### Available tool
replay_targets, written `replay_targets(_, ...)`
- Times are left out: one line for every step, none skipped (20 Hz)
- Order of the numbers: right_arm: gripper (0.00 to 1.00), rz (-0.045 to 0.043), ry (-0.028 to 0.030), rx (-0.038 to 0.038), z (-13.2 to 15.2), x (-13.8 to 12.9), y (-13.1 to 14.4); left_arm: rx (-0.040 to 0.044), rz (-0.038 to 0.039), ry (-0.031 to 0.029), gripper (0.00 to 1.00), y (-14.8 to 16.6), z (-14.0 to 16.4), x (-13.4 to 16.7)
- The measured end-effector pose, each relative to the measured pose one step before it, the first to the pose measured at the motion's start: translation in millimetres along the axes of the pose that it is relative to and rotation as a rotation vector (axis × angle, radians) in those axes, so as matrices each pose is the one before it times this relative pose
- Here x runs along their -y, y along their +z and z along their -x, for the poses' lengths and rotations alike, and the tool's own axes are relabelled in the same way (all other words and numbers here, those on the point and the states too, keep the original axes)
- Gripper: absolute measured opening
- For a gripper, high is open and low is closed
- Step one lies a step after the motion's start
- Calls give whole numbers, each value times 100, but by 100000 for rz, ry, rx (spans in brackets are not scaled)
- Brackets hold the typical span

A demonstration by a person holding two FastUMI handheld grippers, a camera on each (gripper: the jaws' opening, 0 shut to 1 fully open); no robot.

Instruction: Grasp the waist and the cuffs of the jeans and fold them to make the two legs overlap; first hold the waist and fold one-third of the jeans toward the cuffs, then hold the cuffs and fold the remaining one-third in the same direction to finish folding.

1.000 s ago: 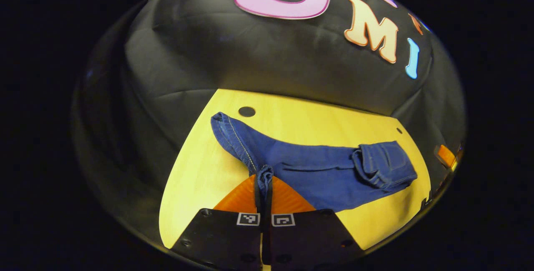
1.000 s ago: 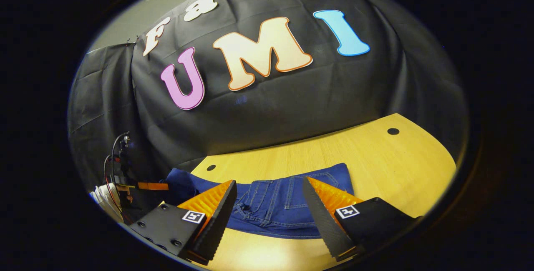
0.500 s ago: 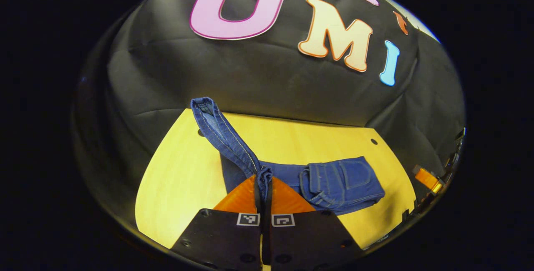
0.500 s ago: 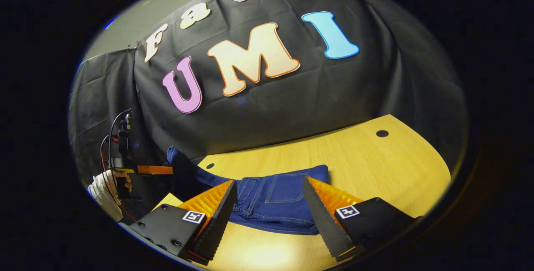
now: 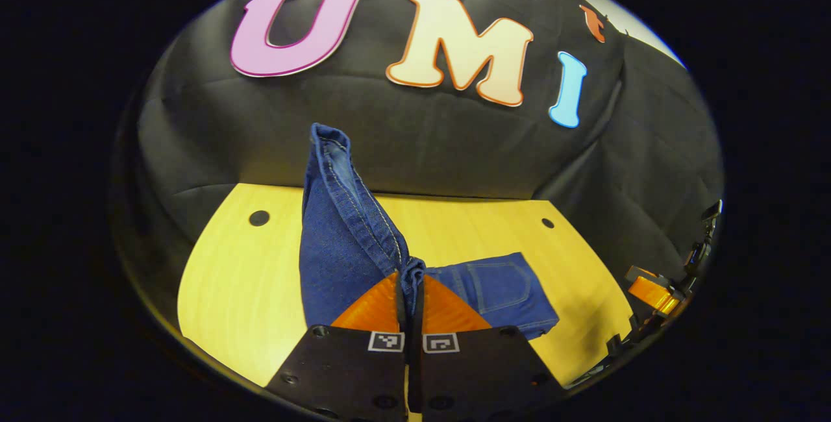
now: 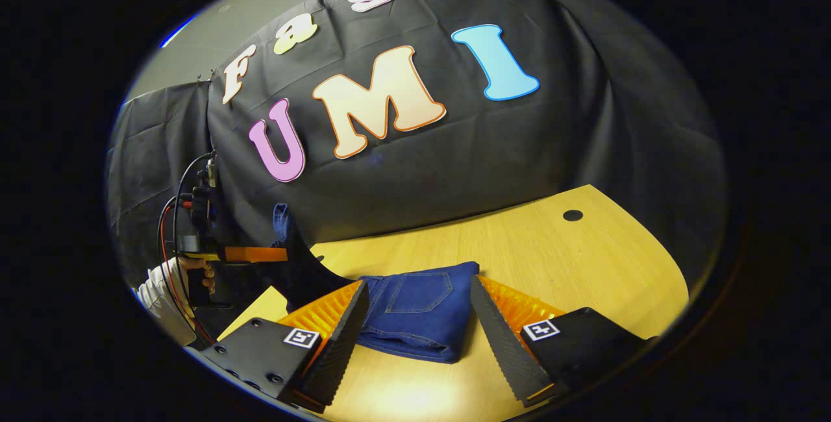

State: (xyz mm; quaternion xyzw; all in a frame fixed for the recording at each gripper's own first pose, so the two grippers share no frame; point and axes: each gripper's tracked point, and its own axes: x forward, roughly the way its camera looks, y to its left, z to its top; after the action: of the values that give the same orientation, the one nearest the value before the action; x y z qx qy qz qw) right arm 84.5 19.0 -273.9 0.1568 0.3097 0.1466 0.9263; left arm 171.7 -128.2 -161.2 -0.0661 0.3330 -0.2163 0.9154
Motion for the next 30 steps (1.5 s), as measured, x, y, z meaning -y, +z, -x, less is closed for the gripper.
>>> replay_targets(97, 8, -274, -108, 155, 547, 94, -196, -1000, -1678, 0, 117, -694, 1244)
replay_targets(98, -30, -362, -188, 162, 493, -66, 501, -1203, -1596, 0, -5, -492, 1202)
replay_targets(98, -6, -258, -266, 180, 498, 24, 101, -891, -1985, 0, 91, -526, 1217)
replay_targets(97, -25, -44, -239, 274, 415, 49, -188, -251, -2063, 0, -125, -781, 1328)
replay_targets(97, -151, 355, -755, 652, 293, -258, -482, 163, -1890, 0, -140, -828, 1100)
replay_targets(98, 268, -166, -237, 159, 424, -5, 40, 96, -1611, 0, -58, -885, 1135)
replay_targets(98, 657, -458, -97, 134, 509, 106, -268, 277, -1216, 0, -212, -774, 955)
replay_targets(98, 805, -662, 263, 179, 528, 158, 44, 386, -1588, 0, -254, -820, 949)
replay_targets(98, 433, -405, 10, 125, 440, 104, 249, 849, -1230, 0, -235, -792, 754)
replay_targets(98, 265, -273, -127, 121, 333, 63, -767, 304, -327, 0, -655, -925, 565)
replay_targets(97, 63, -159, -440, 138, 422, 15, -1102, 505, 917, 0, -726, -767, 220)
replay_targets(98, 144, -86, -468, 195, 342, -67, -1279, 40, 478, 0, -960, -786, 316)
replay_targets(98, 389, -209, -385, 149, 374, -101, -45, -327, 618, 0, -671, -719, 190)
replay_targets(98, 458, -86, -321, 121, 425, -84, -426, -480, 1453, 0, -878, -840, 150)
replay_targets(98, 249, -12, -210, -66, 364, 65, -698, -113, 1108, 0, -762, -583, 243)
replay_targets(98, 149, 168, -275, 18, 272, 17, -567, -797, 1788, 0, -843, -538, 222)
replay_targets(98, 183, 279, -241, -9, 190, 54, -725, -2259, 1593, 0, -810, -444, 132)
replay_targets(98, 228, 284, -58, -65, -26, -66, -275, -2416, 1600, 0, -839, -489, 145)
replay_targets(98, 571, 421, -164, -92, 72, -24, -179, -2581, 50, 0, -659, -295, 389)
replay_targets(98, 487, 442, 181, -37, -19, 116, 1, -1078, -1841, 1, -771, -235, 802)
replay_targets(98, 194, 670, 113, 51, -115, 53, 516, -119, -550, 19, -377, -453, 450)
replay_targets(98, 62, 1464, 258, 65, -395, 86, 823, 697, -908, 38, -167, 794, 507)
replay_targets(98, 290, 816, 761, -32, -420, 212, 1535, 87, 1844, 56, 84, 442, -62)
replay_targets(98, 742, 820, 960, 250, -410, 310, 2355, -511, 2149, 75, 522, 615, 1)
replay_targets(97, 1443, 105, 2288, 370, -456, 683, 3843, -389, 2029, 93, 722, 920, -112)
replay_targets(97, 1519, -126, 2571, 422, -485, 690, 3884, -121, 2087, 95, 971, 1082, -187)
replay_targets(98, 2346, -671, 3422, 368, -713, 920, 5596, 302, 3150, 96, 1465, 1693, -394)
replay_targets(98, 2588, -2012, 4562, 809, -637, 1074, 5947, 916, 1921, 96, 1606, 1831, -367)
replay_targets(98, 2002, -1442, 4635, 844, -944, 1217, 5960, 652, 1157, 96, 1637, 1538, -337)
replay_targets(98, 2364, -1062, 4479, 872, -1128, 1151, 3559, 123, -1575, 96, 1511, 1686, 175)
